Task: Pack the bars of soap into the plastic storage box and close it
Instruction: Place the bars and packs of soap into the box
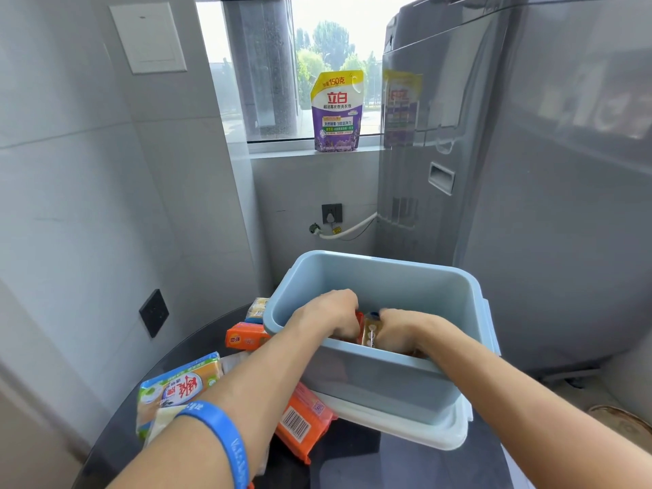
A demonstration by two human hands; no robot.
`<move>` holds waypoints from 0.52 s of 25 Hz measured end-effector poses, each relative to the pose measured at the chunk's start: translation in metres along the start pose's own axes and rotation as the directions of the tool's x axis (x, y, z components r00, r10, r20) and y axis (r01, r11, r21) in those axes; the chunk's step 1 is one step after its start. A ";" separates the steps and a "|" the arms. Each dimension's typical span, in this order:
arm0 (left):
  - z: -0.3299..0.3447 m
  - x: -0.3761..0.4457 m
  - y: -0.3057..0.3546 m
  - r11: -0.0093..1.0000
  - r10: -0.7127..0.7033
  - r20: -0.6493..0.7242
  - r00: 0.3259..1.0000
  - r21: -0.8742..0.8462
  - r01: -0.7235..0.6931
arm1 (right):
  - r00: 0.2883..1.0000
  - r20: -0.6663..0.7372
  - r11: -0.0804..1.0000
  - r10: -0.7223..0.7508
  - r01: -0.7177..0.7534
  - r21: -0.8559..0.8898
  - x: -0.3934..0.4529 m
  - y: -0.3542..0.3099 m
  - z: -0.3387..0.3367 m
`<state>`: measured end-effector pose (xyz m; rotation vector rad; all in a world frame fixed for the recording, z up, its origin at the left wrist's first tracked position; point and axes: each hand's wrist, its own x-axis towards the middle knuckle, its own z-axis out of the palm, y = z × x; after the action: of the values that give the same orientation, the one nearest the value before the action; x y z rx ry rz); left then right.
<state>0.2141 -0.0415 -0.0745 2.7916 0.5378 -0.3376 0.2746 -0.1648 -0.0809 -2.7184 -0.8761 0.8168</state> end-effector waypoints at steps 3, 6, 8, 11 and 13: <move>-0.001 -0.001 -0.001 0.999 0.041 -0.002 0.999 -0.032 -0.041 | 1.000 0.008 0.995 -0.026 0.027 -0.091 0.006 0.000 0.005; -0.009 -0.019 -0.004 0.971 0.150 -0.280 0.948 -0.140 -0.195 | 0.999 -0.037 0.996 -0.020 0.016 -0.087 0.009 0.000 0.004; -0.012 -0.044 -0.011 0.929 0.212 -0.462 0.861 -0.178 -0.324 | 0.987 -0.161 0.998 0.004 -0.014 -0.062 0.002 0.001 -0.002; -0.007 -0.091 -0.041 0.892 0.236 -0.713 0.660 -0.110 -0.438 | 0.843 -0.536 0.999 -0.037 0.042 -0.003 -0.022 -0.005 -0.009; 0.003 -0.117 -0.071 0.893 0.106 -0.809 0.578 -0.179 -0.414 | 0.655 -0.745 0.985 -0.125 0.175 -0.012 -0.045 -0.018 -0.003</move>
<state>0.0798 -0.0174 -0.0604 2.4624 0.2722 1.0233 0.2374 -0.1764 -0.0524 -2.4910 -0.8162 -0.3274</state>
